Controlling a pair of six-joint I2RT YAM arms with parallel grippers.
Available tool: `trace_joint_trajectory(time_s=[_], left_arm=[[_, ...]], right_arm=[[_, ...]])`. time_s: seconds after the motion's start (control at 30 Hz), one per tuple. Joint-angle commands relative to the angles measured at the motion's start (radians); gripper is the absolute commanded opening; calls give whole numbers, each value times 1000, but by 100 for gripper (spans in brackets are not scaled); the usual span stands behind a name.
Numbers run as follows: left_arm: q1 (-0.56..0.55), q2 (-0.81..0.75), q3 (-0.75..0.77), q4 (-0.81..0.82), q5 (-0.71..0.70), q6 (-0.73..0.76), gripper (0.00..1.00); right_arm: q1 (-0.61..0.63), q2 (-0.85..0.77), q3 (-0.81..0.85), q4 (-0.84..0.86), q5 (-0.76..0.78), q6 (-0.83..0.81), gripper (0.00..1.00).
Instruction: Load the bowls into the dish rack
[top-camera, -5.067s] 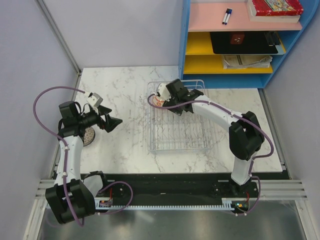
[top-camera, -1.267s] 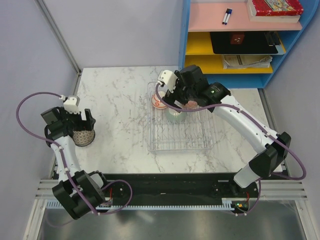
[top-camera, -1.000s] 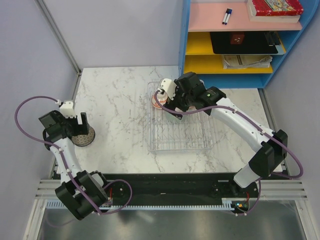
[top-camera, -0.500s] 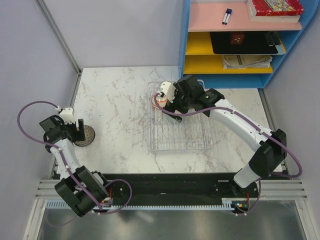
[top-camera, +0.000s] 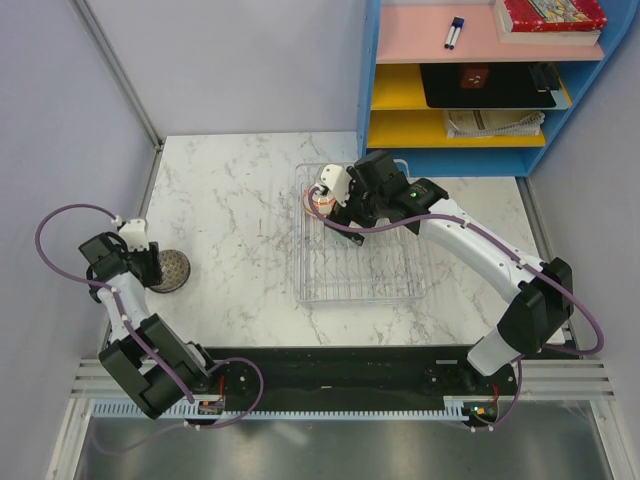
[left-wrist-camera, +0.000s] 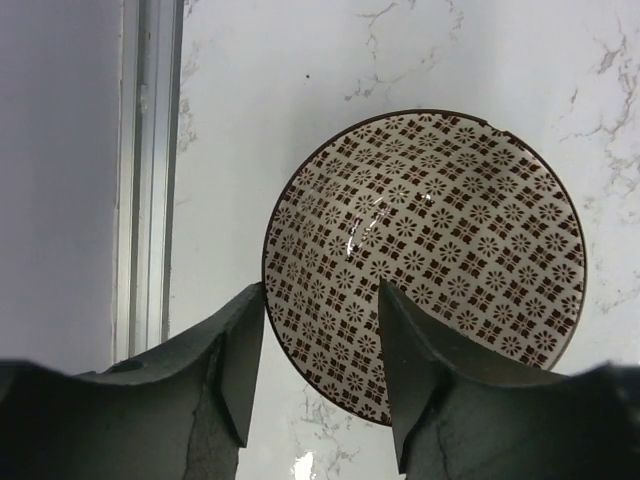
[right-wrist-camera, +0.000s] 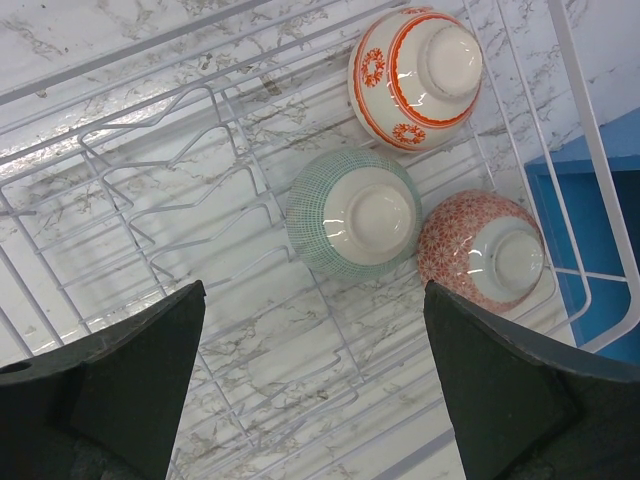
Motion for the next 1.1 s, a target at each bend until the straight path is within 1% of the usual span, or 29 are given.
trace_joint_trajectory(time_s=[0.0,0.1,0.17,0.2,0.3,0.33,0.4,0.47,0.53,0.6,0.93,1.07], left_arm=[[8,21,5,39,23,26,51],[6,28,3,47,24,26,41],[6,32,2,52,26,25,36],[8,33,2,53,24,25,31],[8,39,2,56,36,19,23],[8,42,2,56,49,17,21],[6,47,5,58,61,13,13],[6,55,8,56,90,6,11],[6,61,17,58,111,-1,4],[8,77,29,56,150,-3,2],[-11,124,98,55,343,17,2],[-78,136,129,56,358,26,2]], right_arm=[[2,-17,-2,33,-30,11,98],[2,-18,-2,33,-30,13,98],[2,-20,0,35,-30,13,98],[3,-20,-2,33,-30,14,98],[2,-21,0,32,-30,16,98],[2,-21,0,33,-33,17,98],[2,-21,1,33,-33,19,98],[2,-24,3,33,-32,19,98],[2,-23,4,33,-32,19,98],[2,-24,3,35,-30,19,98],[2,-21,10,38,-24,21,98],[2,-20,15,36,-19,24,98]])
